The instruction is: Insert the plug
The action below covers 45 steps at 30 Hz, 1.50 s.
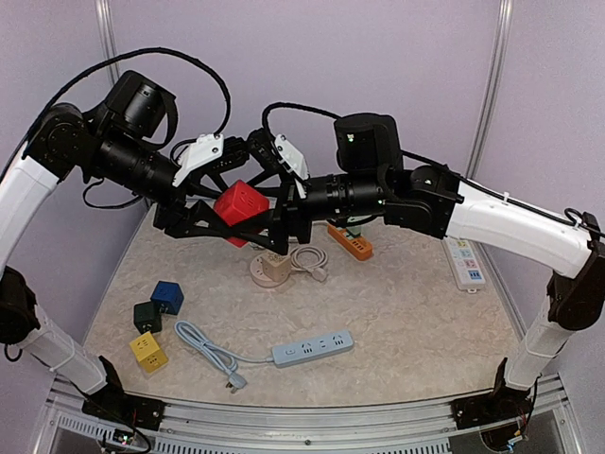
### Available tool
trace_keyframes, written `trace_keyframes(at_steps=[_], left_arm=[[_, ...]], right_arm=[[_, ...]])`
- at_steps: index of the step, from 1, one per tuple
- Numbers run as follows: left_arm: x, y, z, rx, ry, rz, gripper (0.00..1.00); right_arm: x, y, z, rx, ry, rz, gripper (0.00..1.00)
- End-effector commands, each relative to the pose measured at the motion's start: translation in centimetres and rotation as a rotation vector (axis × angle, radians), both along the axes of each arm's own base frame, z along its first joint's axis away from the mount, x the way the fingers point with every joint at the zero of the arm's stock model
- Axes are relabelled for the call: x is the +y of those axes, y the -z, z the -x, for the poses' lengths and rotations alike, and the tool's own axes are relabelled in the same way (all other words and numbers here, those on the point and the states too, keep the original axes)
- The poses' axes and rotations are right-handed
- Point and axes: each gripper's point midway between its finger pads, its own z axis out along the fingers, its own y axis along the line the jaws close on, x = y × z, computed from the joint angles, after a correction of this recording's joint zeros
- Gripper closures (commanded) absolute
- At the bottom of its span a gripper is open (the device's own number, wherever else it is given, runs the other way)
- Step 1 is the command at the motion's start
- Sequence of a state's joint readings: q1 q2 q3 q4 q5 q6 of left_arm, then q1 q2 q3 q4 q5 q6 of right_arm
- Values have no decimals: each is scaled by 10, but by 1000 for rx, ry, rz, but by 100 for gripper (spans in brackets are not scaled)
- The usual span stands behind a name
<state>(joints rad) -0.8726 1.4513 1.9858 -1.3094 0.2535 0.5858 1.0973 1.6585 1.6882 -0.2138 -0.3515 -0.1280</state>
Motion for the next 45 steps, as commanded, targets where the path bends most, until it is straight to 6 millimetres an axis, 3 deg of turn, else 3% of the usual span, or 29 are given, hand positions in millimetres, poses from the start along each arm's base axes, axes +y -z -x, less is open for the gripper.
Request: trace_keyframes(at_steps=[1, 3, 5, 6, 7, 8, 10, 11, 13, 16, 18, 21, 25, 29, 33, 37, 45], left_arm=[[-3, -4, 7, 3, 28, 23, 100], [-3, -3, 8, 8, 33, 20, 100], [-2, -2, 8, 8, 37, 14, 100], [-2, -1, 9, 9, 39, 10, 100], [-1, 0, 9, 12, 39, 4, 100], [0, 2, 8, 17, 28, -3, 96], [6, 5, 2, 29, -29, -18, 9], [12, 6, -3, 35, -62, -24, 2], [35, 5, -22, 34, -177, -14, 1], [100, 3, -68, 2, -480, 11, 1], [159, 19, -94, -43, -699, -68, 1], [247, 51, -112, -78, -979, -194, 1], [304, 101, -103, 10, -1123, -197, 1], [320, 150, -87, 89, -1170, -181, 1], [320, 182, -78, 130, -1194, -164, 1], [321, 192, -78, 171, -1244, -140, 1], [321, 186, -79, 205, -1289, -95, 1]], right_arm=[[5, 3, 4, 30, -28, 21, 16], [6, 2, 6, 35, -43, 21, 39], [6, 3, 7, 40, -50, 19, 76], [5, 0, 7, 43, -49, 7, 90], [4, 1, 7, 54, -47, 4, 100], [3, 0, 5, 73, -32, 0, 100], [-3, 4, -12, 156, 72, 3, 100], [-11, 10, -29, 209, 177, 14, 100], [-38, 31, -66, 335, 452, 41, 100], [-96, 84, -98, 478, 854, 107, 100], [-118, 122, -98, 546, 983, 161, 100], [-132, 175, -82, 649, 1069, 250, 100], [-137, 222, -58, 702, 1125, 379, 100], [-136, 263, -40, 773, 1126, 481, 100], [-137, 279, -33, 798, 1118, 528, 100], [-144, 289, -31, 789, 1132, 582, 100], [-151, 306, -12, 854, 1107, 641, 100]])
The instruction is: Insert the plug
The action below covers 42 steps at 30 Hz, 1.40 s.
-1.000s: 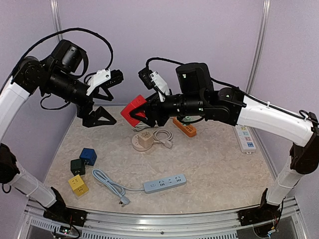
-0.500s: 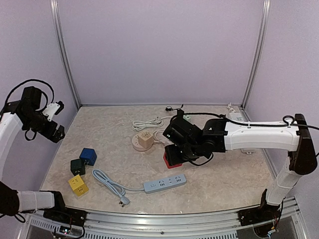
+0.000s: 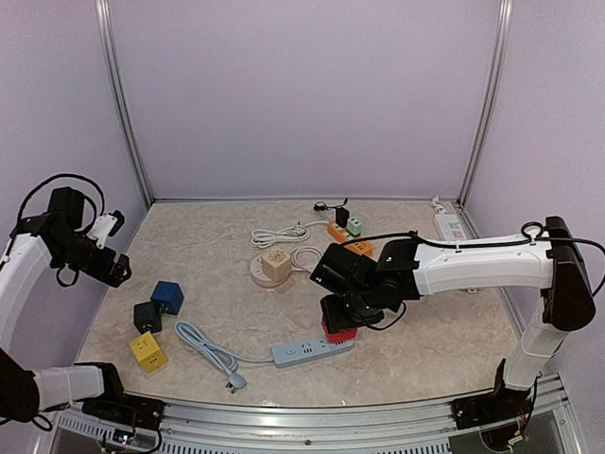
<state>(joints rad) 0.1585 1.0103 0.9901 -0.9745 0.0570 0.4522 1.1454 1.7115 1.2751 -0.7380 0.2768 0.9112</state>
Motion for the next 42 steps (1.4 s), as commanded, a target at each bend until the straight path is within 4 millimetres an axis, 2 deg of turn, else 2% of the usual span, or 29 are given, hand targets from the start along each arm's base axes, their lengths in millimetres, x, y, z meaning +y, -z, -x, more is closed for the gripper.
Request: trace_keyframes(at_steps=[1, 13, 23, 25, 27, 31, 32, 34, 36, 38, 40, 42], left_arm=[[2, -11, -6, -40, -44, 40, 1], [4, -12, -6, -42, -58, 81, 1], [1, -14, -5, -49, -45, 98, 1], [1, -14, -5, -50, -44, 98, 1], [2, -15, -5, -52, -45, 97, 1], [2, -16, -5, -55, -43, 95, 1], [2, -17, -6, -56, -44, 94, 1], [2, -18, -6, -60, -44, 94, 1], [3, -19, -6, -58, -49, 95, 1], [5, -20, -6, -64, -53, 96, 1], [6, -20, -6, -65, -58, 94, 1], [7, -21, -6, -67, -62, 92, 1]], right_arm=[[-6, 12, 12, 48, 3, 15, 100], [-5, 25, 13, 52, -9, 36, 100], [-12, 36, 21, 39, -44, 176, 100], [-22, 50, 24, 42, -40, 261, 100], [-36, 79, 33, 81, -35, 323, 100], [-59, 136, 58, 194, -9, 323, 100], [-62, 147, 64, 224, -11, 329, 100], [-63, 154, 66, 247, -29, 368, 100], [-65, 155, 59, 225, -44, 435, 100], [-57, 152, 39, 166, -44, 436, 100], [-43, 146, 12, 130, -41, 392, 100], [-20, 129, -27, 39, -71, 377, 100]])
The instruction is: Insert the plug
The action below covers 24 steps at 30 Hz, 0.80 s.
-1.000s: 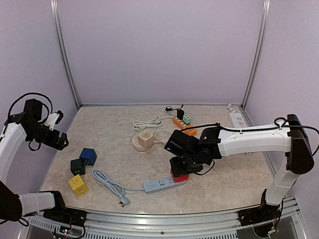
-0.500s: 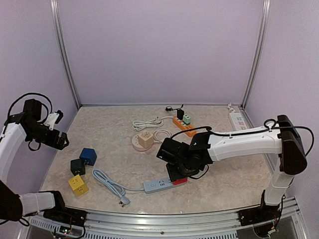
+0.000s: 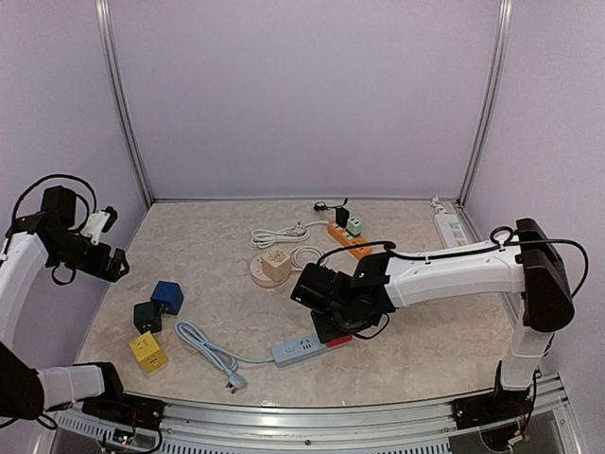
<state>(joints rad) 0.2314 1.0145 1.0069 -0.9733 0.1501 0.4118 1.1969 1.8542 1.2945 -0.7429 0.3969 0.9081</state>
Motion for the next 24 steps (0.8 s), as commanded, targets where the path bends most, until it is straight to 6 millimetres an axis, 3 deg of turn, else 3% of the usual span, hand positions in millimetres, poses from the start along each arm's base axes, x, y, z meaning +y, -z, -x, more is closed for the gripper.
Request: trace_keyframes(at_steps=[1, 6, 12, 14, 17, 19, 20, 21, 24], left_arm=[[3, -14, -3, -40, -8, -5, 1], [6, -20, -3, -61, -17, -12, 1], [11, -27, -1, -86, -33, -25, 1], [12, -30, -1, -93, -36, -24, 1], [13, -34, 0, -101, -39, -30, 1], [13, -37, 1, -110, -38, -34, 1], [13, -39, 1, -115, -37, -36, 1], [13, -40, 2, -118, -38, -38, 1], [12, -43, 1, -124, -35, -33, 1]], right_arm=[[-9, 80, -45, 58, -55, 205, 100], [41, 75, -112, -18, -115, 151, 100], [73, 66, -178, -83, -142, 114, 100], [80, 65, -196, -91, -151, 121, 100], [88, 63, -205, -92, -187, 134, 96], [94, 54, -203, -86, -213, 112, 61], [96, 45, -203, -90, -222, 96, 27], [97, 36, -202, -97, -227, 79, 5], [101, -2, -199, -133, -253, 19, 0]])
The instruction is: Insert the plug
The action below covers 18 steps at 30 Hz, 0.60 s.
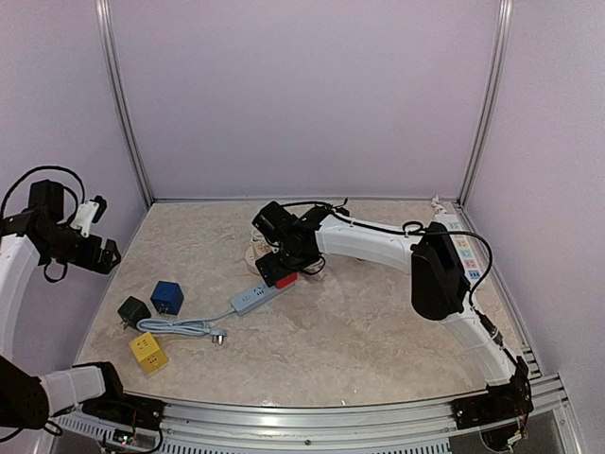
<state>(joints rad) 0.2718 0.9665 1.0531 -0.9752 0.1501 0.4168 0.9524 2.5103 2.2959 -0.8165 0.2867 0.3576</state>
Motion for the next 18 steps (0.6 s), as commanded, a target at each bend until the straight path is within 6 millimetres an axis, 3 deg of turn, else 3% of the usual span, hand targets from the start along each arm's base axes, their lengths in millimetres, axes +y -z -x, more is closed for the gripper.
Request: trace_keyframes(at_steps=[1, 6, 7, 9, 11, 16, 18], left_arm=[[1, -15, 1, -36, 2, -7, 1], [-1, -17, 1, -40, 6, 1, 1], [-1, -18, 0, -42, 7, 2, 1], [-1, -18, 1, -41, 7, 4, 1], [-1, -18, 1, -40, 10, 2, 1], [-3, -15, 3, -33, 16, 7, 1], [-4, -15, 3, -30, 21, 11, 1]], right_arm=[[-22, -11, -12, -24, 13, 17, 0], [-24, -114, -3, -120, -81, -101, 0], [-33, -135, -3, -148, -87, -111, 0], [-69, -168, -13, -194, -47, -116, 0], [-126, -177, -31, -193, 53, -102, 0], [-322, -116, -67, -6, 466, 1, 0], [-385, -95, -73, 42, 587, 12, 0]])
